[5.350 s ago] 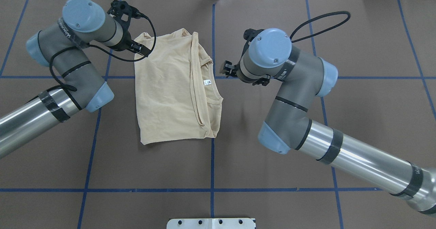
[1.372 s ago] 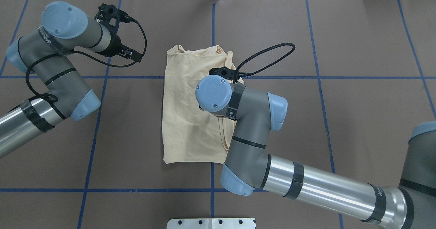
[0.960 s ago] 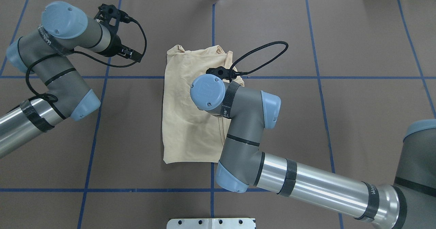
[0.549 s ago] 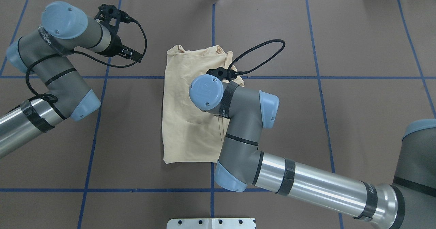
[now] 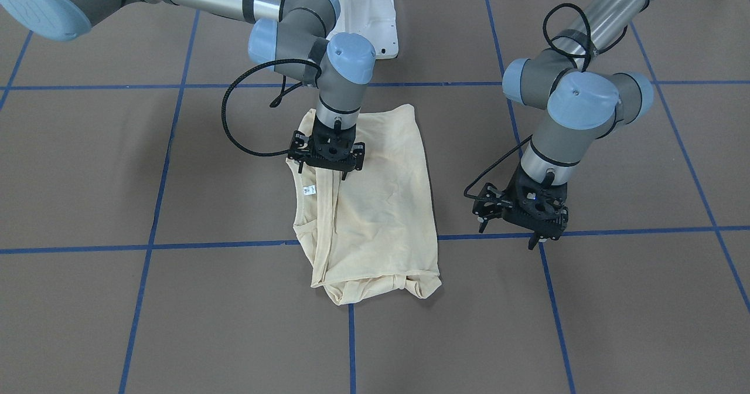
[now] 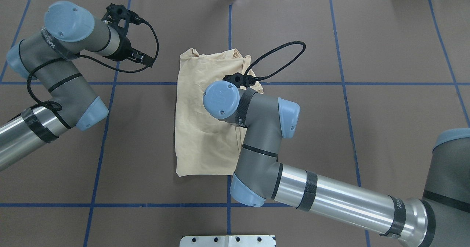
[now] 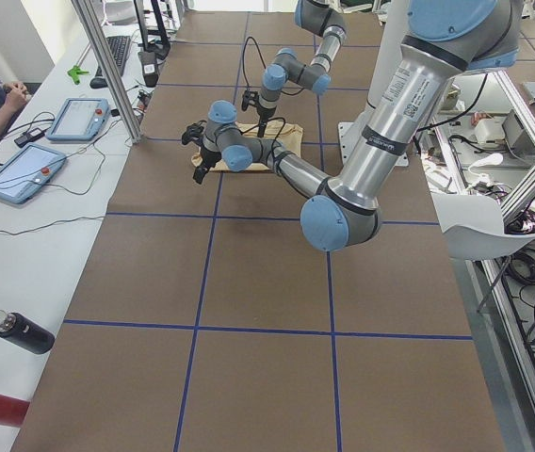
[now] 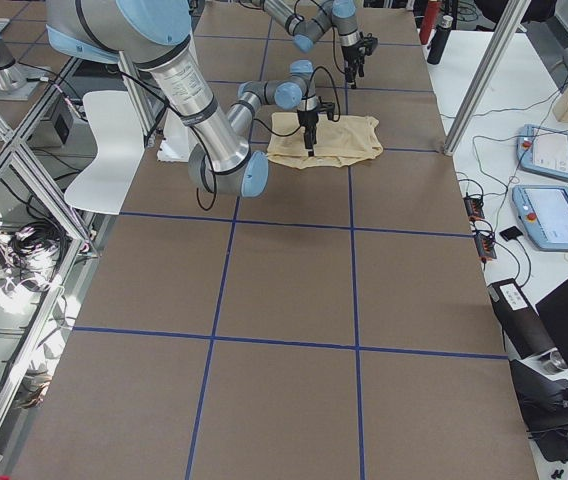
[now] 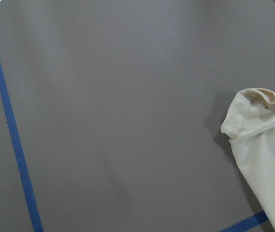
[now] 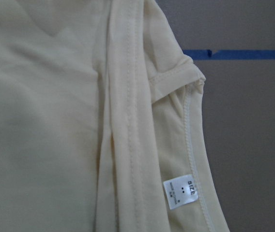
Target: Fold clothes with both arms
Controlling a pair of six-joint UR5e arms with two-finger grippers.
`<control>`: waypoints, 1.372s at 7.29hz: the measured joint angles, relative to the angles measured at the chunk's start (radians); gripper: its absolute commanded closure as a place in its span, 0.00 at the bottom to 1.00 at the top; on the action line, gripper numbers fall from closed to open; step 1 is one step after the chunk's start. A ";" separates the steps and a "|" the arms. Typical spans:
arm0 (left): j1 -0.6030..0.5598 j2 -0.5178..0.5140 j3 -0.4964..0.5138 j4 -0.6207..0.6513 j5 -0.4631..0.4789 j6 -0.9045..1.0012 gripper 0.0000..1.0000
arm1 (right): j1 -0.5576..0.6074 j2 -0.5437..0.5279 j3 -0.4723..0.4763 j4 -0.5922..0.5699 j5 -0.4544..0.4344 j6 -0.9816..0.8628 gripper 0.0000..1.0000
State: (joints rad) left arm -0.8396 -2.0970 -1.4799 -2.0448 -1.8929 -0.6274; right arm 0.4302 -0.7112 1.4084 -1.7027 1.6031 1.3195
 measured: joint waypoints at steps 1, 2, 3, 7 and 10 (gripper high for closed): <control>0.000 0.000 0.000 0.000 0.000 0.000 0.00 | 0.000 0.000 -0.004 0.000 0.000 0.000 0.00; -0.001 0.000 0.000 0.000 -0.001 0.000 0.00 | -0.001 0.000 -0.006 0.000 0.000 0.000 0.00; -0.001 0.000 0.000 0.000 -0.001 0.000 0.00 | -0.001 -0.001 -0.007 -0.002 0.000 -0.004 0.00; 0.000 0.000 -0.005 0.000 -0.002 0.000 0.00 | 0.008 -0.004 0.001 -0.065 -0.001 -0.074 0.00; 0.000 0.000 -0.006 0.000 -0.001 0.000 0.00 | 0.027 -0.090 0.116 -0.151 0.000 -0.150 0.00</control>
State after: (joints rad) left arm -0.8391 -2.0970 -1.4854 -2.0443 -1.8944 -0.6274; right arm 0.4568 -0.8016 1.5243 -1.8534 1.6035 1.1692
